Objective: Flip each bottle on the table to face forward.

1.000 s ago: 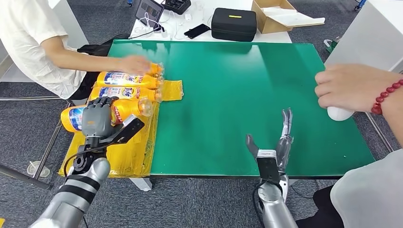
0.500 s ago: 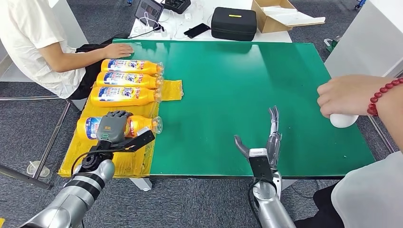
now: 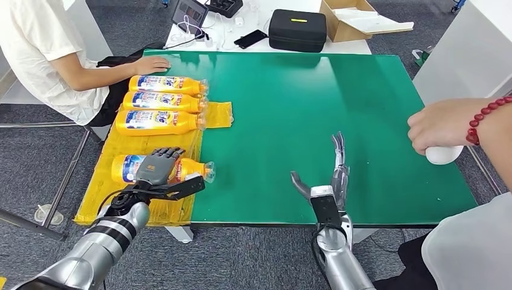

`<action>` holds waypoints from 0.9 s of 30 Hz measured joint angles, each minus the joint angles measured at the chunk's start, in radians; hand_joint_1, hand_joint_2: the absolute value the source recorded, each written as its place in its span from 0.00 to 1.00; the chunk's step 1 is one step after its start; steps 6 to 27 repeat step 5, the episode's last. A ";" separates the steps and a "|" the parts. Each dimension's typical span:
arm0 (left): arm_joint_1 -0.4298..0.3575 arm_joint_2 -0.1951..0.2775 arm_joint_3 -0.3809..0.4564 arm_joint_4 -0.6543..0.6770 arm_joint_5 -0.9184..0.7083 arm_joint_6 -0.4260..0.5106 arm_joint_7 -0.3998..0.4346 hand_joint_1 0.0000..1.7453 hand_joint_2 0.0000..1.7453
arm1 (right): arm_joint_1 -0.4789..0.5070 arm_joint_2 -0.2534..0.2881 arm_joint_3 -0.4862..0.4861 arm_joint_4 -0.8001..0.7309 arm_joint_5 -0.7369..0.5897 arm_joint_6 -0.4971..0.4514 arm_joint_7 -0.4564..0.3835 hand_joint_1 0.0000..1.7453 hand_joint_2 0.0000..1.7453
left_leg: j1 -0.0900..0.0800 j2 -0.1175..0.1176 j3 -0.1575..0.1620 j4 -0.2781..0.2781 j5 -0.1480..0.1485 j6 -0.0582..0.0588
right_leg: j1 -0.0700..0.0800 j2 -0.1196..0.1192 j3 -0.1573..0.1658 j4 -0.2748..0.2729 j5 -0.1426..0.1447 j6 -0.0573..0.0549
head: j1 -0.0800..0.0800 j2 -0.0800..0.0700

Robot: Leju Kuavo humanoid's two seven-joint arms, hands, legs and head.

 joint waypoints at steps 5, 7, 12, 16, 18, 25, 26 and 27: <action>-0.026 0.000 -0.018 0.019 0.001 -0.051 -0.005 0.00 1.00 | -0.011 0.000 0.006 0.015 -0.011 0.004 0.000 0.00 1.00 | 0.000 0.000 0.000 0.000 0.000 0.000 | 0.000 0.000 0.000 0.000 0.000 0.000 | 0.000 0.000; -0.026 0.000 -0.018 0.019 0.001 -0.051 -0.005 0.00 1.00 | -0.011 0.000 0.006 0.015 -0.011 0.004 0.000 0.00 1.00 | 0.000 0.000 0.000 0.000 0.000 0.000 | 0.000 0.000 0.000 0.000 0.000 0.000 | 0.000 0.000; -0.026 0.000 -0.018 0.019 0.001 -0.051 -0.005 0.00 1.00 | -0.011 0.000 0.006 0.015 -0.011 0.004 0.000 0.00 1.00 | 0.000 0.000 0.000 0.000 0.000 0.000 | 0.000 0.000 0.000 0.000 0.000 0.000 | 0.000 0.000; -0.026 0.000 -0.018 0.019 0.001 -0.051 -0.005 0.00 1.00 | -0.011 0.000 0.006 0.015 -0.011 0.004 0.000 0.00 1.00 | 0.000 0.000 0.000 0.000 0.000 0.000 | 0.000 0.000 0.000 0.000 0.000 0.000 | 0.000 0.000; -0.026 0.000 -0.018 0.019 0.001 -0.051 -0.005 0.00 1.00 | -0.011 0.000 0.006 0.015 -0.011 0.004 0.000 0.00 1.00 | 0.000 0.000 0.000 0.000 0.000 0.000 | 0.000 0.000 0.000 0.000 0.000 0.000 | 0.000 0.000; -0.026 0.000 -0.018 0.019 0.001 -0.051 -0.005 0.00 1.00 | -0.011 0.000 0.006 0.015 -0.011 0.004 0.000 0.00 1.00 | 0.000 0.000 0.000 0.000 0.000 0.000 | 0.000 0.000 0.000 0.000 0.000 0.000 | 0.000 0.000; -0.026 0.000 -0.018 0.019 0.001 -0.051 -0.005 0.00 1.00 | -0.011 0.000 0.006 0.015 -0.011 0.004 0.000 0.00 1.00 | 0.000 0.000 0.000 0.000 0.000 0.000 | 0.000 0.000 0.000 0.000 0.000 0.000 | 0.000 0.000; -0.026 0.000 -0.018 0.019 0.001 -0.051 -0.005 0.00 1.00 | -0.011 0.000 0.006 0.015 -0.011 0.004 0.000 0.00 1.00 | 0.000 0.000 0.000 0.000 0.000 0.000 | 0.000 0.000 0.000 0.000 0.000 0.000 | 0.000 0.000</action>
